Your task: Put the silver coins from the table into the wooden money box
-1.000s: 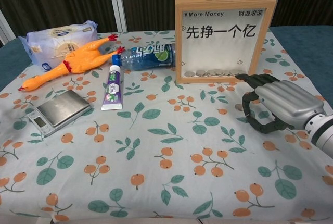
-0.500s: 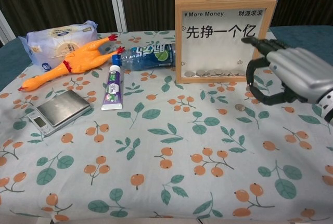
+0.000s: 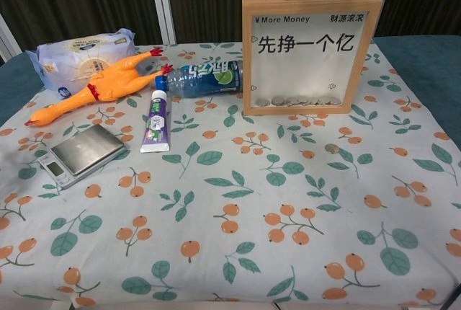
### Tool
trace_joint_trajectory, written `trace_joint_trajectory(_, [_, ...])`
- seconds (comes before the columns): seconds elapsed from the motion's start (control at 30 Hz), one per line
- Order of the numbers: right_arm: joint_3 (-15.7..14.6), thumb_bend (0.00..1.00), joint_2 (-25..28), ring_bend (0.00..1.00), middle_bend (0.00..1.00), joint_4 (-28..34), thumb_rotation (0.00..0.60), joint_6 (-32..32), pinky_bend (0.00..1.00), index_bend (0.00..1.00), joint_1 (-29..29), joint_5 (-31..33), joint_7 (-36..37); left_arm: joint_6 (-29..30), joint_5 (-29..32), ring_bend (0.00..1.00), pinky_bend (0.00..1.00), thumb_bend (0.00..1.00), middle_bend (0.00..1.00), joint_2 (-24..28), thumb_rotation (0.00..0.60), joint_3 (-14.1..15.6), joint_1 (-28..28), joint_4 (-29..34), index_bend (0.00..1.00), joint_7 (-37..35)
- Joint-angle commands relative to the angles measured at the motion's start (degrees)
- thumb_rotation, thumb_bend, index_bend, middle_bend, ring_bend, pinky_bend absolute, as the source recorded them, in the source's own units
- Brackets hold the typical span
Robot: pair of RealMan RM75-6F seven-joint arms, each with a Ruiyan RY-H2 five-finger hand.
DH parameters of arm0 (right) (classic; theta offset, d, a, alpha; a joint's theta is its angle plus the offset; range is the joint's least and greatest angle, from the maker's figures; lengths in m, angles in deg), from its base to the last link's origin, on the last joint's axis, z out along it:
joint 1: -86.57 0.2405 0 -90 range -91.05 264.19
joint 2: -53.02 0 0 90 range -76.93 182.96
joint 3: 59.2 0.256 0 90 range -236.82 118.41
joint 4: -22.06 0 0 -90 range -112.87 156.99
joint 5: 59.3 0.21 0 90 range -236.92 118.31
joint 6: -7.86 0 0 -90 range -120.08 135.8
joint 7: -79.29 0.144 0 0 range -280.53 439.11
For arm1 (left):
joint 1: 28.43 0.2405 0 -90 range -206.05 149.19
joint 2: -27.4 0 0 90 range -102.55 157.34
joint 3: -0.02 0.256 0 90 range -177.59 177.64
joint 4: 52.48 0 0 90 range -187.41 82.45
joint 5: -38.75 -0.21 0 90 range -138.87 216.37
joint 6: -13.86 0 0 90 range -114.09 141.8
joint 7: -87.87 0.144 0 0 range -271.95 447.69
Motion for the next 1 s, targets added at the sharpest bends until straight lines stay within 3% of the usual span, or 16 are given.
trace_joint_trajectory(0.03, [5.04, 0.61, 0.09, 0.00, 0.13, -1.25, 0.600, 5.58, 0.00, 0.75, 4.84, 7.72, -5.43, -0.21, 0.17, 0.00, 0.00, 0.37, 0.00, 0.09, 0.600, 0.00, -0.02, -0.17, 0.00, -0.09])
trace_joint_trajectory(0.33, [8.28, 0.61, -1.29, 0.00, 0.13, -6.56, 0.600, 14.67, 0.00, 0.76, 12.38, 19.23, -10.72, -2.16, 1.20, 0.00, 0.00, 0.37, 0.00, -0.08, 0.600, -0.34, -0.90, -0.52, 0.00, -0.26])
trace_joint_trajectory(0.63, [6.95, 0.61, -2.54, 0.00, 0.13, -8.73, 0.600, 15.67, 0.00, 0.76, 14.97, 24.40, -13.85, -2.83, 1.44, 0.00, 0.00, 0.38, 0.00, -0.17, 0.600, -0.44, -1.34, -0.83, 0.00, -0.38])
trace_joint_trajectory(1.0, [5.34, 0.61, -3.06, 0.00, 0.13, -9.77, 0.600, 15.13, 0.00, 0.75, 16.50, 25.99, -13.46, -2.93, 1.45, 0.00, 0.00, 0.38, 0.00, -0.21, 0.600, -0.20, -1.30, -0.95, 0.00, -0.38])
